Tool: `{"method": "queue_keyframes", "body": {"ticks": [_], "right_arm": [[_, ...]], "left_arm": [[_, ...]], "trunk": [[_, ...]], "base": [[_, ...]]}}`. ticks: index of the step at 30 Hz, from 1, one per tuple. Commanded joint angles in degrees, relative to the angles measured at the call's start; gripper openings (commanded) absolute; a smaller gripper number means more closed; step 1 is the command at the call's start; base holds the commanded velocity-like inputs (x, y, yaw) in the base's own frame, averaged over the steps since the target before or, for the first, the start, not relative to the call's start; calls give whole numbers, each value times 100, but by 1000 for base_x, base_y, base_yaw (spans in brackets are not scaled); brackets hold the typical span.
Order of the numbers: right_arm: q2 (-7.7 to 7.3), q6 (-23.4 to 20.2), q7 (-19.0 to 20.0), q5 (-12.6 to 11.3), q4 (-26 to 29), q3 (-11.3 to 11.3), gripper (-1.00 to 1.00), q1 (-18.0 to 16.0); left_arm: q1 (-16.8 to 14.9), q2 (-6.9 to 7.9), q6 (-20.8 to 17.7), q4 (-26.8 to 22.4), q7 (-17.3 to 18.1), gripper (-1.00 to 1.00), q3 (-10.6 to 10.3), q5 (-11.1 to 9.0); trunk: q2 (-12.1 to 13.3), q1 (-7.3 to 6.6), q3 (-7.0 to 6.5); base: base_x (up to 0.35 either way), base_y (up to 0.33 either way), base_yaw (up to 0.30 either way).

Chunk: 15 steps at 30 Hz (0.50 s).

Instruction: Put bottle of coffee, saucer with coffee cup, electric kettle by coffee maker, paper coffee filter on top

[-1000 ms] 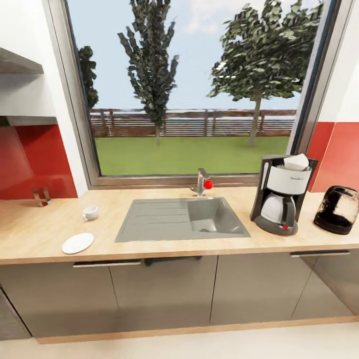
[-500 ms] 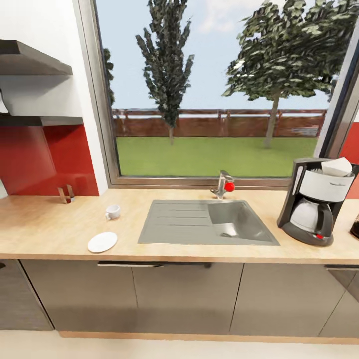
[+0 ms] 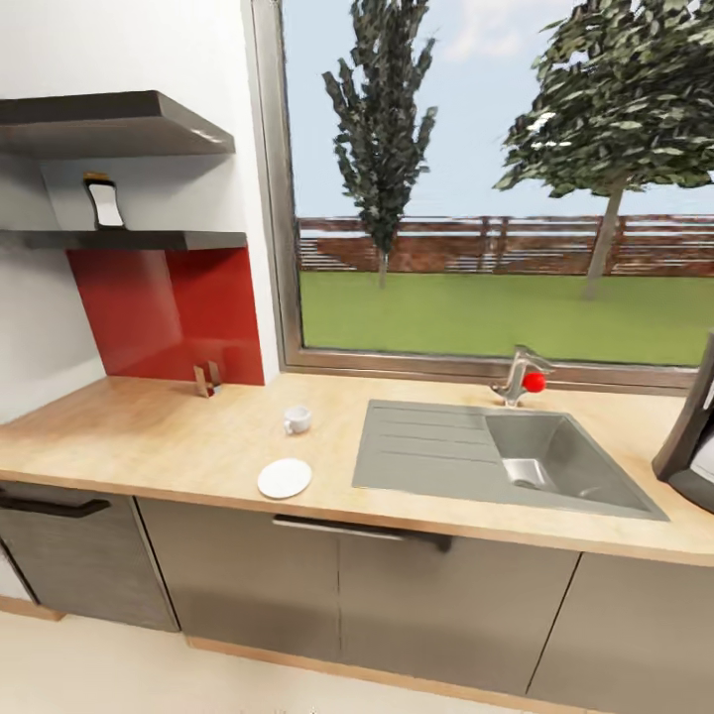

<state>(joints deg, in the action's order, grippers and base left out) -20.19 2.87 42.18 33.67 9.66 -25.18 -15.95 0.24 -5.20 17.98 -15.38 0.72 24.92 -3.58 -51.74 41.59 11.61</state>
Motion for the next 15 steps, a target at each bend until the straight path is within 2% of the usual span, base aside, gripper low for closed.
{"method": "queue_keyframes", "body": {"ticks": [1, 8, 15], "right_arm": [[2, 30, 14, 61, 0, -40, 100, -4], [7, 30, 2, 61, 0, -40, 100, -4], [7, 30, -11, 66, 0, -45, 100, -4]], "left_arm": [[2, -2, 4, -9, 8, 100, -4, -37], [2, 1, 4, -9, 8, 100, -4, -37], [2, 2, 4, -9, 8, 100, -4, -37]], "trunk": [[-5, 1, 7], [-5, 1, 7], [-5, 1, 7]], "base": [[3, 307, 269], [21, 307, 269], [130, 301, 238]]}}
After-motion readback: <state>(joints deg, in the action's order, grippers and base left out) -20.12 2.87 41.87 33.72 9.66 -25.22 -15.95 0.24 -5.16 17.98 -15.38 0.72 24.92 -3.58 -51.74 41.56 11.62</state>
